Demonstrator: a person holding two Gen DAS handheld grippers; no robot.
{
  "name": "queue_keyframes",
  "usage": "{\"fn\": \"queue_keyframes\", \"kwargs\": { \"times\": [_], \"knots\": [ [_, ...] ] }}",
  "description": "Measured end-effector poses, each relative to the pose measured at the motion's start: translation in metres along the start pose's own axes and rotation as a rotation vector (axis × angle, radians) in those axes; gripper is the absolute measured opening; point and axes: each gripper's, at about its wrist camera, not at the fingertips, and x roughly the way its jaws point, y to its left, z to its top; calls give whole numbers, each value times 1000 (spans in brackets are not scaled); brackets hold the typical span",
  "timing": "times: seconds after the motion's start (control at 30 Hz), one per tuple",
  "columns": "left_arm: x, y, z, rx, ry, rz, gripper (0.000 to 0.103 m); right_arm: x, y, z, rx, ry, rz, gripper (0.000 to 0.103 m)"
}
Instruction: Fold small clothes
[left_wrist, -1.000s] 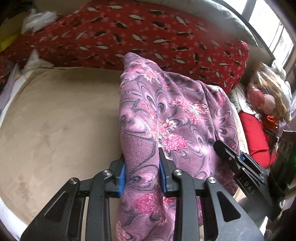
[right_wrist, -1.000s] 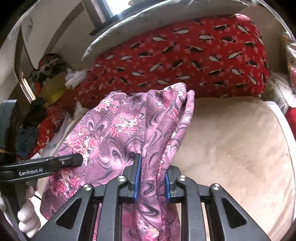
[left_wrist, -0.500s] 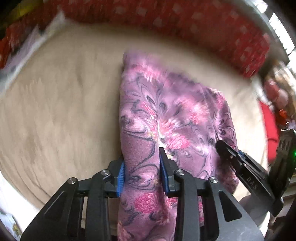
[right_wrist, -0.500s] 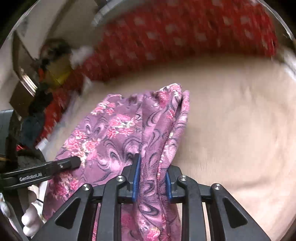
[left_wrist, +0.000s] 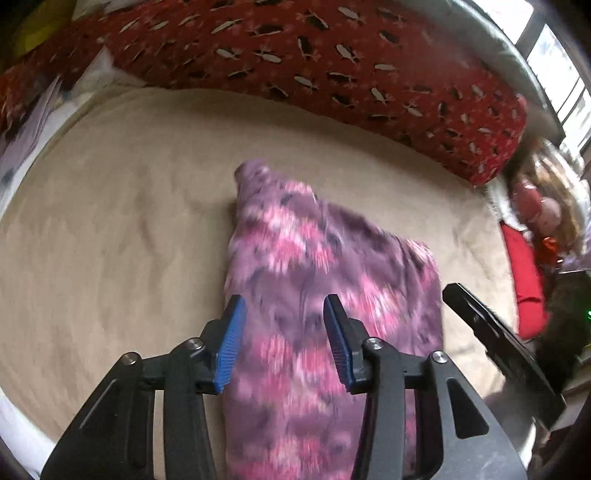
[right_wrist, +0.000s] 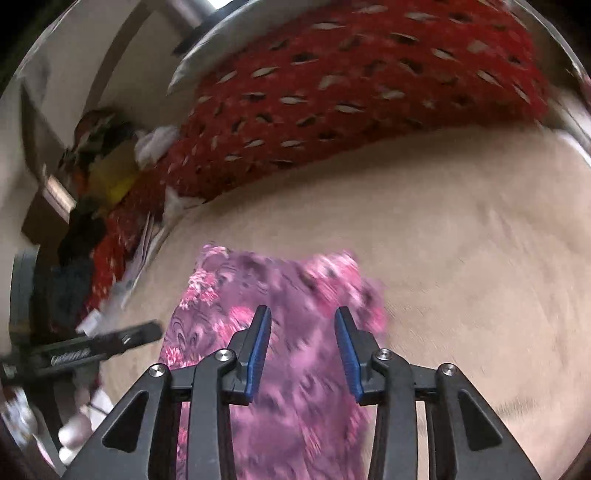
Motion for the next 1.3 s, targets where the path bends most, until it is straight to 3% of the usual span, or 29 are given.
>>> {"fn": "queue_keyframes", "kwargs": {
  "times": [0.07, 0.13, 0.17, 0.2, 0.23, 0.33, 0.37, 0.43, 0.5, 0.57, 0.6, 0.67, 0.7, 0.83, 0.97, 1.03, 1.07, 1.2, 1.3],
  "knots": [
    [21, 0, 7, -5, 24, 37, 45, 14, 5, 7, -31, -1, -8, 36],
    [45, 6, 12, -15, 53, 97, 57, 34, -2, 7, -40, 25, -63, 34],
    [60, 10, 12, -26, 74, 116, 74, 45, -7, 3, -43, 59, -108, 33],
    [71, 17, 13, -62, 95, 91, 82, 60, -16, -1, -41, 111, -150, 33],
    [75, 24, 15, -105, 105, 56, 83, 65, -23, -3, -32, 103, -134, 33],
    [70, 51, 22, -223, 157, -63, 77, 58, -35, 6, 21, 99, -79, 32],
    [64, 55, 22, -230, 162, -79, 69, 51, -35, 9, 24, 101, -82, 32],
    [39, 60, 14, -207, 134, -115, 66, 30, -34, 9, 38, 87, -68, 37],
    [8, 60, -4, -148, 56, -100, 66, 6, -29, -1, 25, 55, 37, 37],
    [-7, 54, -28, -92, 2, -53, 67, -9, -20, -20, -19, 39, 70, 37],
    [-3, 51, -37, -64, 5, -9, 67, -8, -16, -33, -51, 54, 58, 38],
    [19, 39, -53, 14, 73, 67, 69, 17, -15, -56, -122, 173, -55, 39],
    [20, 40, -57, 19, 79, 82, 69, 22, -18, -65, -130, 176, -76, 36],
    [-18, 46, -67, 0, 49, 33, 68, -11, -24, -61, -1, 154, -48, 39],
    [-30, 44, -102, 31, 44, 36, 68, -42, -12, -83, -59, 130, -19, 40],
    [-14, 45, -122, 52, 93, 66, 70, -30, -10, -103, -98, 198, -71, 39],
    [-7, 45, -128, 54, 109, 76, 71, -20, -11, -109, -124, 238, -104, 44],
    [-31, 52, -135, 24, 102, 47, 70, -42, -12, -111, -73, 207, -121, 50],
    [-46, 53, -152, 57, 64, 70, 70, -64, 2, -120, -135, 169, -90, 51]
  ]
}}
